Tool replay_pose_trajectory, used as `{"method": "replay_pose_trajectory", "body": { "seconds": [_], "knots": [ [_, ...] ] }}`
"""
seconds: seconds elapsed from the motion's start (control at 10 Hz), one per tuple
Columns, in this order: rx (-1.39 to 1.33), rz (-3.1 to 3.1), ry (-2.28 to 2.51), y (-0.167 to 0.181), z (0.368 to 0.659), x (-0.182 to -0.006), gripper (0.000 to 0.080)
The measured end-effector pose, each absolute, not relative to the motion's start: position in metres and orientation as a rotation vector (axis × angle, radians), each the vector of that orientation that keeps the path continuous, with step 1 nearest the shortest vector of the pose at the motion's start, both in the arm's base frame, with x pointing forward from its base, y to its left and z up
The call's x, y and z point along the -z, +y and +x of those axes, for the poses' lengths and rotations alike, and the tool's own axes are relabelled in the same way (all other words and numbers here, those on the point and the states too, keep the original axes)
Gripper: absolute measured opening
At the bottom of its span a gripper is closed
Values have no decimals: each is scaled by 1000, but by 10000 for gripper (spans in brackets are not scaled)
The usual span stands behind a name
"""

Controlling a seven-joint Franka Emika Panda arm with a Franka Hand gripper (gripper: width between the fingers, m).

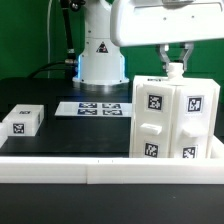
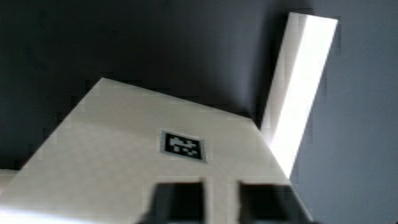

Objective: Assemble cabinet

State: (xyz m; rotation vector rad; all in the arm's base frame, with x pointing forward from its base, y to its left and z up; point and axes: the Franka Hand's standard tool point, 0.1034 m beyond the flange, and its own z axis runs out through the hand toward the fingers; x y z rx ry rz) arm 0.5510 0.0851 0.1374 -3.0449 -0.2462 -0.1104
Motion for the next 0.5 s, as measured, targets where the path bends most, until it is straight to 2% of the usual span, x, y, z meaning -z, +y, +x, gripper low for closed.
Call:
{"method": "replay_pose_trajectory", "body": {
  "seconds": [0.1,0.2,0.3,0.4,0.5],
  "knots": [
    [110,-3045,-246,85,551,-137,348],
    [110,-3045,-246,85,551,-137,348],
    [110,-3045,-246,85,551,-137,484],
    [110,-3045,-246,85,551,-137,652],
    [110,-3045,-246,85,551,-137,652]
  ]
}}
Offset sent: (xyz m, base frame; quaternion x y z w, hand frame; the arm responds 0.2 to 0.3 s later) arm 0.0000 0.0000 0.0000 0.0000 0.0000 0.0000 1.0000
